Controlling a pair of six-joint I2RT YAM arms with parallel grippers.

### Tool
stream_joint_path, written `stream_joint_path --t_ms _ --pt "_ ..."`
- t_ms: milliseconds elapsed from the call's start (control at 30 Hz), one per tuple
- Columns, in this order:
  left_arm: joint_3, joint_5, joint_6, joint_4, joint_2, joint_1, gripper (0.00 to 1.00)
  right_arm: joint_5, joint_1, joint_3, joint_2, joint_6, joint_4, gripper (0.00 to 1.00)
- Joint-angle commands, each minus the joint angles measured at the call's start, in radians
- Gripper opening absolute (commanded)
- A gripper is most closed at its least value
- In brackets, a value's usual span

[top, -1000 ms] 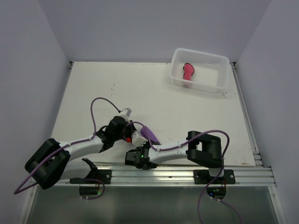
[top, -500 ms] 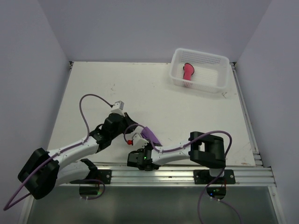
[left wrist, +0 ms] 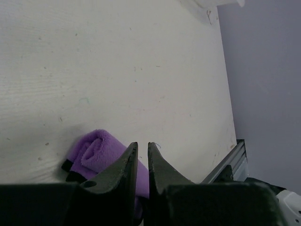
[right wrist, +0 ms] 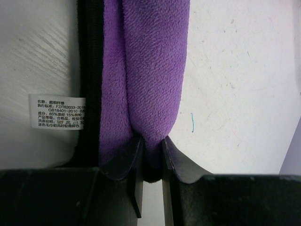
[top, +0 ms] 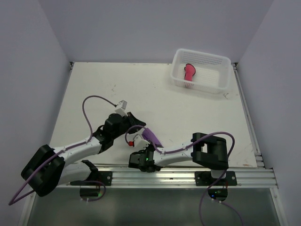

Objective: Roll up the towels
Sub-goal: Roll the towel

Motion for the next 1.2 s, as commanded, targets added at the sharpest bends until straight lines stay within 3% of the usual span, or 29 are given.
stream_joint_path --t_ms 0,333,467,767,1067,1167 --pt "-0.04 0.1 -0.094 0.183 0.042 0.006 0.18 -0.087 0.001 -0.023 -0.015 0.02 0.043 0.0" --pt "-0.13 0.12 -0.162 0.352 0.152 0.004 0.17 -0.084 0.001 -0.028 -0.02 0.014 0.06 0.0" --pt "-0.144 0.111 -0.168 0.406 0.203 0.004 0.1 -0.087 0.001 -0.029 -0.024 0.01 0.067 0.0" --pt "-0.136 0.048 -0.14 0.345 0.271 0.004 0.09 -0.101 0.001 -0.052 -0.053 0.013 0.093 0.0" --pt "-0.153 -0.067 -0.105 0.142 0.206 0.004 0.09 -0.13 -0.001 -0.062 -0.096 0.036 0.101 0.0" --pt "-0.172 -0.101 -0.103 0.127 0.194 0.006 0.09 -0.145 -0.001 -0.06 -0.126 0.045 0.098 0.09"
